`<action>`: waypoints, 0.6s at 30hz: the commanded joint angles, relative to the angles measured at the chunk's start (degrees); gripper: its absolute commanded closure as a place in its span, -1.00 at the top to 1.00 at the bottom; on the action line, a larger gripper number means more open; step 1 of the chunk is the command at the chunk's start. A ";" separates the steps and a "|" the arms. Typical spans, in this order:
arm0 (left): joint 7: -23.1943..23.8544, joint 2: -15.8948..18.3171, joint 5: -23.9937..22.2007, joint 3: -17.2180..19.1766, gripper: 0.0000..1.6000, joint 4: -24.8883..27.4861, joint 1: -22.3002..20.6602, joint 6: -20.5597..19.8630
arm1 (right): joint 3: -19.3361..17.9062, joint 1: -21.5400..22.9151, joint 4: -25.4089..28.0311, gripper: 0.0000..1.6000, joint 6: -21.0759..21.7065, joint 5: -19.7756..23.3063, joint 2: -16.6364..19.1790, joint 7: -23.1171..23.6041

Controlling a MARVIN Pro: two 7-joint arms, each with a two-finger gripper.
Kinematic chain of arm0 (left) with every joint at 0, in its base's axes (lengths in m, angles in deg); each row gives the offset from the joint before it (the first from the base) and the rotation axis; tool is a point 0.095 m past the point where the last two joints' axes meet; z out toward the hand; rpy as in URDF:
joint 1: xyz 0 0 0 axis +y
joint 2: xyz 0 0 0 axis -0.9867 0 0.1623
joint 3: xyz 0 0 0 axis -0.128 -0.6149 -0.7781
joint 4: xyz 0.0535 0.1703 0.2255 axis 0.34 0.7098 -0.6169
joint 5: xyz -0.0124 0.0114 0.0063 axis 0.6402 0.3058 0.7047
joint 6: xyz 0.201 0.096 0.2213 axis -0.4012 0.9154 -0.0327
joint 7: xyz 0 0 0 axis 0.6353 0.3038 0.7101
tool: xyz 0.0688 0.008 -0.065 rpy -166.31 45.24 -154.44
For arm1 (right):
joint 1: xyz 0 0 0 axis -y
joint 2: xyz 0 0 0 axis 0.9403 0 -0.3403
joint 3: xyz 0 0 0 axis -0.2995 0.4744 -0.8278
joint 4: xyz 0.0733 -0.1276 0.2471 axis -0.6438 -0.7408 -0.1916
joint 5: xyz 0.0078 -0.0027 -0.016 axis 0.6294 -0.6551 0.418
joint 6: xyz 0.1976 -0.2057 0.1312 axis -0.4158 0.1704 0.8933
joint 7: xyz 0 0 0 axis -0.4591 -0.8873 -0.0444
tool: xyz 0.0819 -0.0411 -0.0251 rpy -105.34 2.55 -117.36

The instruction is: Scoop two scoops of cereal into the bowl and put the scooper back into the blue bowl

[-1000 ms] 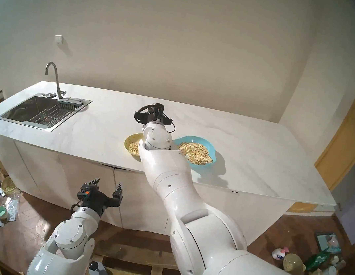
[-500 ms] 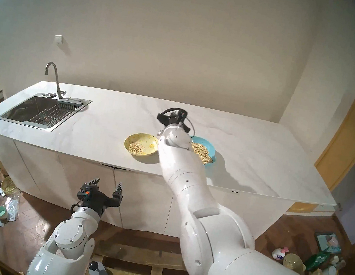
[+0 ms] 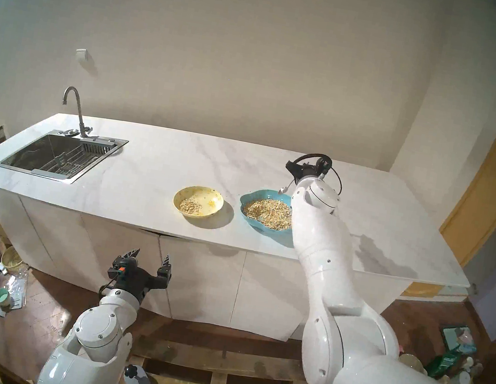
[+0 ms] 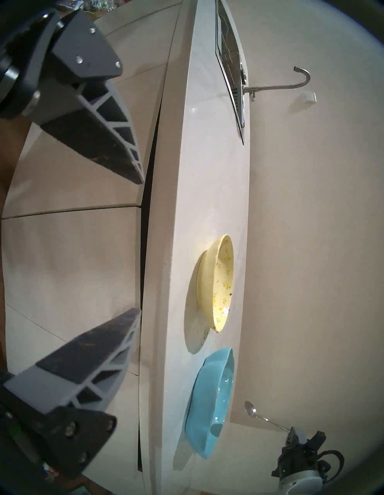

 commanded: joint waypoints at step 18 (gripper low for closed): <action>0.22 -0.01 -0.10 -0.15 1.00 1.49 -0.32 0.35 | 0.45 -0.06 -4.16 -1.00 -2.76 -0.59 3.19 3.67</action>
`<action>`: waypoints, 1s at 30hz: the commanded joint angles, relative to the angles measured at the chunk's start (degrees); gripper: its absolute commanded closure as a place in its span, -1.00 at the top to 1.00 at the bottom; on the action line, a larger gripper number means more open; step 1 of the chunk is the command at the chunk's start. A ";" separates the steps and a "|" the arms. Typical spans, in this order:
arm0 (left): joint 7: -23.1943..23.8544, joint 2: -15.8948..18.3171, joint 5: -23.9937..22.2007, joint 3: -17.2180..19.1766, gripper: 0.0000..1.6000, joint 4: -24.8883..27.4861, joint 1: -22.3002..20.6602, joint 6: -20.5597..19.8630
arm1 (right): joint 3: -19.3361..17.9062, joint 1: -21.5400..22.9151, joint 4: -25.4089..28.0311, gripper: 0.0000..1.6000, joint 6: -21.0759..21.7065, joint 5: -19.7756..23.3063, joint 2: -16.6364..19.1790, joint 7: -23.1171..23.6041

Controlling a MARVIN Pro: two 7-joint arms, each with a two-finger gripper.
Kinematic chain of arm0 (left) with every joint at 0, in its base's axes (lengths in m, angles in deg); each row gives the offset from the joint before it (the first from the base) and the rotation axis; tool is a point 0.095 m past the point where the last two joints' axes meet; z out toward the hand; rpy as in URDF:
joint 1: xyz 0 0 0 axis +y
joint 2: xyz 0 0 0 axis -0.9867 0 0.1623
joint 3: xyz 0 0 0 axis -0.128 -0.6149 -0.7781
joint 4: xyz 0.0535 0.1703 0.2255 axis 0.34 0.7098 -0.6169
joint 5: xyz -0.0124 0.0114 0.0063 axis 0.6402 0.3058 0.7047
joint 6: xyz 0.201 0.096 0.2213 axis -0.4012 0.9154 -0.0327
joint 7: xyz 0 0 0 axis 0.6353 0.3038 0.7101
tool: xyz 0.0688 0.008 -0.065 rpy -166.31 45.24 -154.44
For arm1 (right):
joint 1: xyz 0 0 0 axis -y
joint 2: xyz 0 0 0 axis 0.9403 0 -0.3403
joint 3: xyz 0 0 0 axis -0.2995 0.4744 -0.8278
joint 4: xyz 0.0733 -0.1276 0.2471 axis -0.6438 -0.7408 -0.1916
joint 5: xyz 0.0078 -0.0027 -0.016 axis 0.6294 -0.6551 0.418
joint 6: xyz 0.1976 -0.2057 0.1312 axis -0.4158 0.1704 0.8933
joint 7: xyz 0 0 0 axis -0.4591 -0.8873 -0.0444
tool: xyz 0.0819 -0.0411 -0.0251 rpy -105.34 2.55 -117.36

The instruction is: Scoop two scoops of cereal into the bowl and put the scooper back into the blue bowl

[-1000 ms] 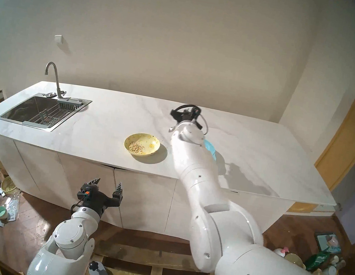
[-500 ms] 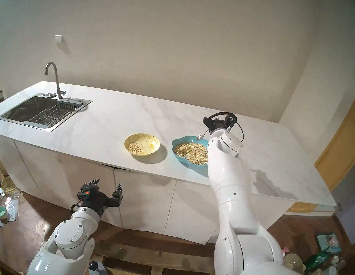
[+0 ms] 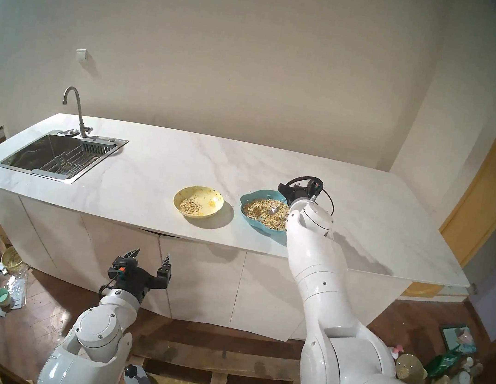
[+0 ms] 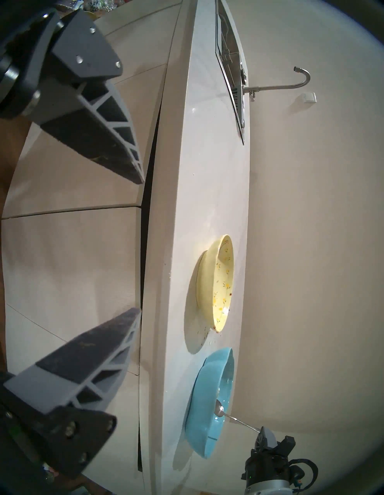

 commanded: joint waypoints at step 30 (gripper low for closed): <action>0.18 -0.02 -0.07 -0.15 1.00 1.40 -0.37 0.38 | 4.20 -1.89 10.11 1.00 -2.77 -9.25 7.94 -0.07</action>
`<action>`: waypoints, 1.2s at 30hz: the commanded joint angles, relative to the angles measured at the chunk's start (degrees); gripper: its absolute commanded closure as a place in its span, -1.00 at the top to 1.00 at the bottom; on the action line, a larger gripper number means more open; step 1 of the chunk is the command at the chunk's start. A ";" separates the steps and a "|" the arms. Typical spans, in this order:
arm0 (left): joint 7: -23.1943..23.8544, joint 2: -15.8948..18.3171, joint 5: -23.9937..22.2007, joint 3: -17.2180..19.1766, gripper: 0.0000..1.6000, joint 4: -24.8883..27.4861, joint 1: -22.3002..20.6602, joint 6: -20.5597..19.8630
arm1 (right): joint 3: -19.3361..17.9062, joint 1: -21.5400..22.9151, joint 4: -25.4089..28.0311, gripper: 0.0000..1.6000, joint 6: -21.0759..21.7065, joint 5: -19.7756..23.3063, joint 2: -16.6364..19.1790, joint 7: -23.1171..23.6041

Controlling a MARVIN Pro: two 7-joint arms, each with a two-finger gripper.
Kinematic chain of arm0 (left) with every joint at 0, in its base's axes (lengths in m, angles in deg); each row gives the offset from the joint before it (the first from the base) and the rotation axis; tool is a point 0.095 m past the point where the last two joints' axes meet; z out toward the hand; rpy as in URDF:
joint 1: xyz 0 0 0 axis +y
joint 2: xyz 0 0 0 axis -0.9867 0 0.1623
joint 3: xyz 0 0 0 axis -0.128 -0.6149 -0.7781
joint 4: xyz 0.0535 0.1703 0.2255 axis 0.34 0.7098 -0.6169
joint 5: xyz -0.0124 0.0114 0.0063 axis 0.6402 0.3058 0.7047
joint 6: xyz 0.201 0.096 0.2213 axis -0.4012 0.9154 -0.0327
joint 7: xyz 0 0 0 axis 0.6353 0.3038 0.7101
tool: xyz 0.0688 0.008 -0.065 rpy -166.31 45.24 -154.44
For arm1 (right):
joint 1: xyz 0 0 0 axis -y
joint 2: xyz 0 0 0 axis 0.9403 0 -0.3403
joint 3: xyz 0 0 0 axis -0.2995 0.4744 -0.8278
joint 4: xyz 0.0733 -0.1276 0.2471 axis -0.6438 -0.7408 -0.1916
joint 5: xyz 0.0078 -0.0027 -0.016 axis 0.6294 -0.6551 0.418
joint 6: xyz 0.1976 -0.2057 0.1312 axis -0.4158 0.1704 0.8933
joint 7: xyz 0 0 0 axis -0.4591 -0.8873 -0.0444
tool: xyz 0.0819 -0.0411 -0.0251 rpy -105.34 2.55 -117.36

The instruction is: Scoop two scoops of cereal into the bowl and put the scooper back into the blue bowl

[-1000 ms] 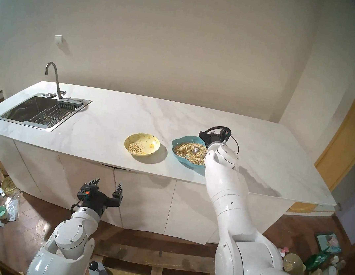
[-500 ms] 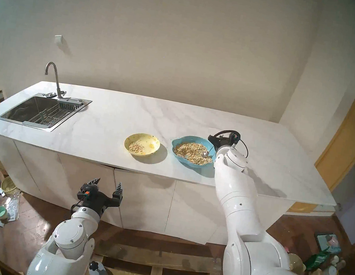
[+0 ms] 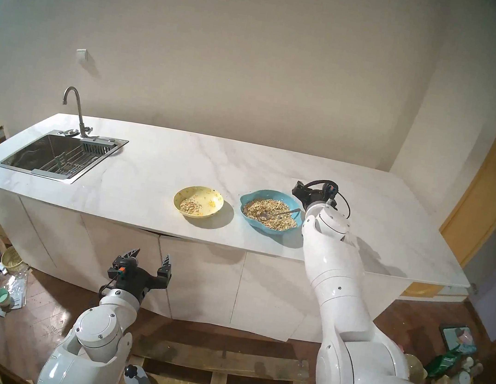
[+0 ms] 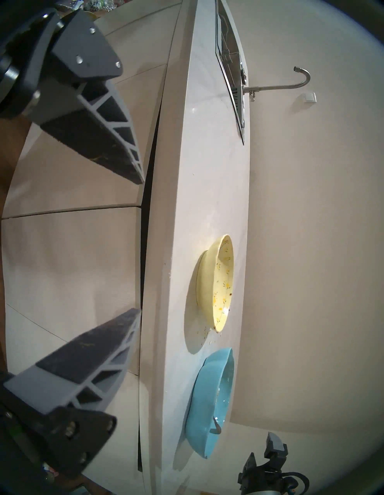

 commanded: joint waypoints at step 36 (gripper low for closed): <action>0.26 0.03 -0.14 -0.15 1.00 1.64 -0.24 0.31 | 1.27 -31.03 45.07 1.00 -5.12 -4.69 13.38 -3.85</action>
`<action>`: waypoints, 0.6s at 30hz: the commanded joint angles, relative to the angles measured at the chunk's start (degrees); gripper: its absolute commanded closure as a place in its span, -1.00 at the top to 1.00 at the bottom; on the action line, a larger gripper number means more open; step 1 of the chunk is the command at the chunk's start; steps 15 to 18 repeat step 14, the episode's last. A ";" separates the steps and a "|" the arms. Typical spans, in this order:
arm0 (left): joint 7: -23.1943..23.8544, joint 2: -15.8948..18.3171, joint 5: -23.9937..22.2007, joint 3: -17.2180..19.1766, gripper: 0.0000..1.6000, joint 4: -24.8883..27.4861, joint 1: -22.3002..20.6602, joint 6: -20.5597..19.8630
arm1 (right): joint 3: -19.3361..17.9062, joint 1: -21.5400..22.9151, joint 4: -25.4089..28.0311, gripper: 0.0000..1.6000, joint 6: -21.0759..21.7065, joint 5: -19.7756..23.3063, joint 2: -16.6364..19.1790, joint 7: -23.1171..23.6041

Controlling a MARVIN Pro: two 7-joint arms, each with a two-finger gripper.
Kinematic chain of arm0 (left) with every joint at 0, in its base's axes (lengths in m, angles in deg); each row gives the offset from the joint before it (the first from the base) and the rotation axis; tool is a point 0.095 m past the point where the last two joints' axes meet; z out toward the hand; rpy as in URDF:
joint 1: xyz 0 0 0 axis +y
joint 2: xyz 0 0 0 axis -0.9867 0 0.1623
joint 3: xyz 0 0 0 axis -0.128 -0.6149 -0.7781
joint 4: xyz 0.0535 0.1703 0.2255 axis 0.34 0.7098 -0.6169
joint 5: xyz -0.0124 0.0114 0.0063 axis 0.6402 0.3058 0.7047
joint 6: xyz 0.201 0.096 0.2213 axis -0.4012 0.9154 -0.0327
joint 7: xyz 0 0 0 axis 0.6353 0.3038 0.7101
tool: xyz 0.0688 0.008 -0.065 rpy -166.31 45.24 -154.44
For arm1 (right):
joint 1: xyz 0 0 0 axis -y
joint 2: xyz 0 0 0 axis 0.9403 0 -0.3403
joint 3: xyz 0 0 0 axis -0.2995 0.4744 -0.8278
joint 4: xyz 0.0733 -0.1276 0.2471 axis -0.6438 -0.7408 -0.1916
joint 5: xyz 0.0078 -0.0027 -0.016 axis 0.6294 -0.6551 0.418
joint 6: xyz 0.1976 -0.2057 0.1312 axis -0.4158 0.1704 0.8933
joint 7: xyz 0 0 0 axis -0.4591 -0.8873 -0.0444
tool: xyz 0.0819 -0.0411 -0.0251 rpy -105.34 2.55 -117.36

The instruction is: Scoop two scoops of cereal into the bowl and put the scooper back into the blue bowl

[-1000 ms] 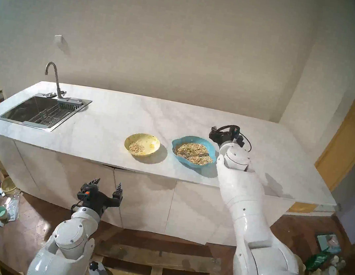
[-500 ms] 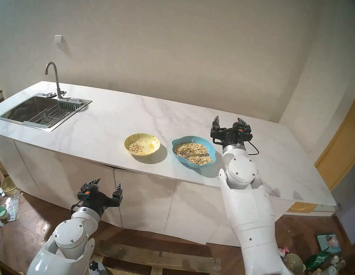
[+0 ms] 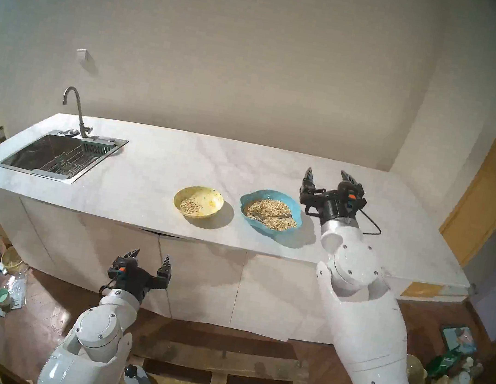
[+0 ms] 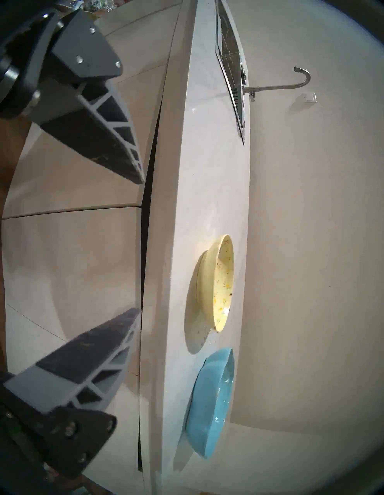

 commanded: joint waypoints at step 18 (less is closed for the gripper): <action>0.25 0.01 -0.13 -0.14 1.00 1.60 -0.26 0.33 | -0.55 0.74 1.07 1.00 0.68 0.60 0.16 -0.19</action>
